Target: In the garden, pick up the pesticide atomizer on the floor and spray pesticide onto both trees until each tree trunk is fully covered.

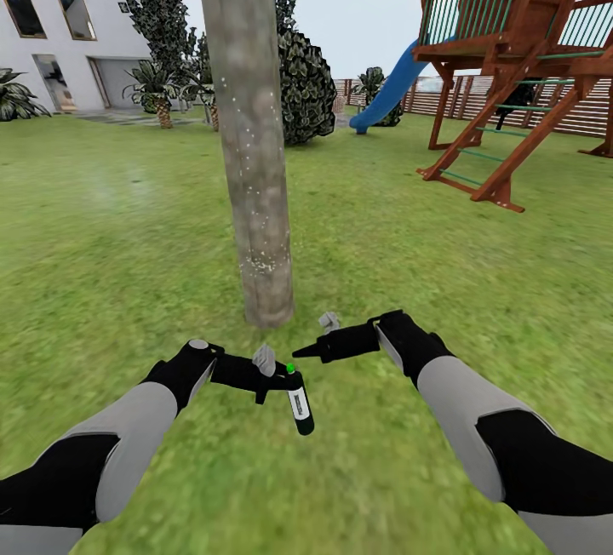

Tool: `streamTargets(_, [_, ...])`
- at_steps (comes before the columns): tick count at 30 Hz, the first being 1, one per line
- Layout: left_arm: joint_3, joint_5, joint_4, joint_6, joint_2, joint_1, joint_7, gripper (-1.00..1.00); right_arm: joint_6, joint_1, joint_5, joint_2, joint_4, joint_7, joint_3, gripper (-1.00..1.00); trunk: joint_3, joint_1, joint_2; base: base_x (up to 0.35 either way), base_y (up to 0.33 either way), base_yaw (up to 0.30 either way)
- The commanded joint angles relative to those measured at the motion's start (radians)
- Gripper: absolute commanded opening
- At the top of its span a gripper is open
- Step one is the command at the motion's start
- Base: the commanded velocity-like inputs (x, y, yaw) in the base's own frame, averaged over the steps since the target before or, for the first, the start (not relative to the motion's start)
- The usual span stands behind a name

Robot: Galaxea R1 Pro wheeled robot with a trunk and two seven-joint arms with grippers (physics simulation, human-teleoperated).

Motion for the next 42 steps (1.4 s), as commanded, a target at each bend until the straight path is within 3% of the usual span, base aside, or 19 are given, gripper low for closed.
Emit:
streamTargets(1, [0.005,-0.006,-0.001,0.001,0.0,0.0,-0.004,-1.0,0.009,0.001,0.007,0.0,-0.001,0.005,-0.002,-1.0,-0.001,0.0,0.0,0.0,0.0,0.0])
streamTargets(34, [0.007,-0.006,-0.001,0.001,0.0,0.0,-0.002,-1.0,0.007,0.018,0.007,0.003,0.017,0.003,-0.001,-1.0,-0.001,0.0,0.0,0.0,0.0,0.0])
streamTargets(42, [0.01,-0.006,-0.001,0.001,0.0,0.0,-0.002,-1.0,0.009,0.016,0.006,-0.001,0.008,-0.123,-0.006,-1.0,-0.001,0.0,0.0,0.0,0.0,0.0])
